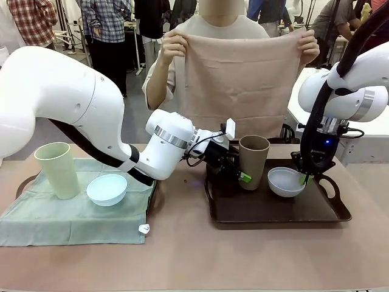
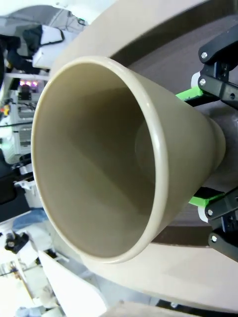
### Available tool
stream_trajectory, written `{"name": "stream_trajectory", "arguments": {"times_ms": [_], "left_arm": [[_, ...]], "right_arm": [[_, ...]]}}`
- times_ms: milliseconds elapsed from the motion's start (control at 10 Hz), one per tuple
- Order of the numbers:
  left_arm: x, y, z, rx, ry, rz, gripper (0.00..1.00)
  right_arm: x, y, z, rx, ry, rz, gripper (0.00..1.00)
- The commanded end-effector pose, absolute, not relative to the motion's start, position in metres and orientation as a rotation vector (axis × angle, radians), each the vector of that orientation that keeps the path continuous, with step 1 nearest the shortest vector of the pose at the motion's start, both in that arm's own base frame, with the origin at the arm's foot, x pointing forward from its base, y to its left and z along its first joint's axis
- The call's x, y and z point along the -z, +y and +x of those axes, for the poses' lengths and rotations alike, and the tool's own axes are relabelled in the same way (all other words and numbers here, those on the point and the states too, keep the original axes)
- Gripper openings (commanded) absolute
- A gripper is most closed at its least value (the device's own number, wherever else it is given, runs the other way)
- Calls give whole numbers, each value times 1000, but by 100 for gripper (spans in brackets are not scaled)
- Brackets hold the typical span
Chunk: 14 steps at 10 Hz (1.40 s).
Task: Set up a tray with a mat and arrange the tableware.
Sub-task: Pick up the Picnic Bowl and Reusable plastic cup from the Handle tray in front of the human's position and hold them in the air.
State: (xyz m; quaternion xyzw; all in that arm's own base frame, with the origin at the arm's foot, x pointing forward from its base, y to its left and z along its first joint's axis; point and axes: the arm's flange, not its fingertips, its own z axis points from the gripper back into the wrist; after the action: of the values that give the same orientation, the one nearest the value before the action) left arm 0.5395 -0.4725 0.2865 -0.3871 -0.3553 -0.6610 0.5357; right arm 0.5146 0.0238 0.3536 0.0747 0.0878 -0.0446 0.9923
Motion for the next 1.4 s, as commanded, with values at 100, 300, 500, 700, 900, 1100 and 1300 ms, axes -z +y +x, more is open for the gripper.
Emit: {"name": "stream_trajectory", "arguments": {"times_ms": [100,300,500,700,900,1100,1300], "left_arm": [[-360,-445,488,1514,-831,-1004,0],[-419,-432,452,1519,-856,-979,0],[-464,-423,427,1545,-885,-913,0],[-495,-418,400,1556,-914,-845,0],[-495,-425,413,1570,-923,-888,0],[-495,-425,413,1570,-923,-888,0],[-495,-425,413,1570,-923,-888,0]], "right_arm": [[-436,27,473,55,165,183,0],[-503,27,435,69,108,162,0],[-550,32,407,79,67,139,0],[-581,40,383,99,42,98,0],[-583,34,383,67,40,136,0],[-583,34,383,67,40,136,0],[-583,34,383,67,40,136,0]]}}
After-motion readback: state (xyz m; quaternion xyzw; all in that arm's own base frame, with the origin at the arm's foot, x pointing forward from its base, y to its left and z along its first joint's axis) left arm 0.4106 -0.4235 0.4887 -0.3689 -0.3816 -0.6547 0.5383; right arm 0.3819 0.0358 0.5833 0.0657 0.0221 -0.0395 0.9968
